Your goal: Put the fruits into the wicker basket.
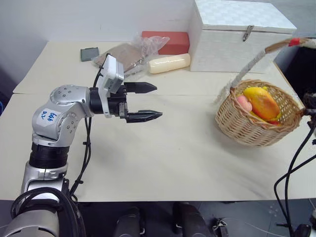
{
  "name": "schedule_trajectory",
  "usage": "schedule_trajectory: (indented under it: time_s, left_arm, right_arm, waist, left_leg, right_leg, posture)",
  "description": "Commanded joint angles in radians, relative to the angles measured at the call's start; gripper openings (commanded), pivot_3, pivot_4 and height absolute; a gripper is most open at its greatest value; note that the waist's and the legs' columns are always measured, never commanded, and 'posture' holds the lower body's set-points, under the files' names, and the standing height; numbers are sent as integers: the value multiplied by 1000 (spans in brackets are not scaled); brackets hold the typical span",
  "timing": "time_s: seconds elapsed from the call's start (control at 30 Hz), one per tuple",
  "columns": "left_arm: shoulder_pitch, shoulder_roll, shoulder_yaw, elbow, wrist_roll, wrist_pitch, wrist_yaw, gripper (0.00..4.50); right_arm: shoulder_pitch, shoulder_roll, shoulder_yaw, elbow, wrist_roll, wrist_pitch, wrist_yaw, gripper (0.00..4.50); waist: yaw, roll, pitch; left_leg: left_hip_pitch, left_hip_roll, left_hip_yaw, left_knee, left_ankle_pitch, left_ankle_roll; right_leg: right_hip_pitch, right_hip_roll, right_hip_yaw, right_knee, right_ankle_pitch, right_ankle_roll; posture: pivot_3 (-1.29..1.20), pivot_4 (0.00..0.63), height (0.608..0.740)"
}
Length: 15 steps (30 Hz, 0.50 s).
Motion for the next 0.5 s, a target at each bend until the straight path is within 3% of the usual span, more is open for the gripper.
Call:
schedule_trajectory:
  time_s: [0.03, 0.17, 0.3, 0.5]
  left_arm:
    - [-24, 0, 14, -2, 1, -24, -8, 4500]
    - [-19, 2, 18, 1, 2, -27, -12, 4500]
    - [-8, 7, 28, 4, -12, -20, -28, 4500]
    - [-12, 16, 29, 54, -8, -36, -78, 4500]
  right_arm:
    - [31, 4, 17, -11, -18, -102, 22, 1702]
    - [88, -8, -16, -58, 25, -86, 44, 3106]
    - [224, -61, -159, -164, 122, -7, 115, 4459]
    - [492, -215, -434, -215, 273, 143, 357, 4459]
  waist:
    - [0, 0, 0]
    - [1, 0, 0]
    - [11, 1, 0]
    - [16, 1, 0]
  left_leg:
    - [0, 0, 0, 0, 0, 0]
    - [0, 1, 0, 0, 0, 0]
    - [0, 1, -2, 0, 0, 0]
    - [2, 0, -4, 0, 0, 1]
  right_leg:
    - [0, 0, 0, 0, 0, 0]
    - [0, 0, 0, 0, 0, 0]
    - [0, 0, 0, 0, 0, 0]
    - [6, 1, -1, -4, 1, 2]
  posture:
    - [0, 150, 740]
    - [0, 150, 740]
    - [0, 150, 740]
    - [0, 150, 740]
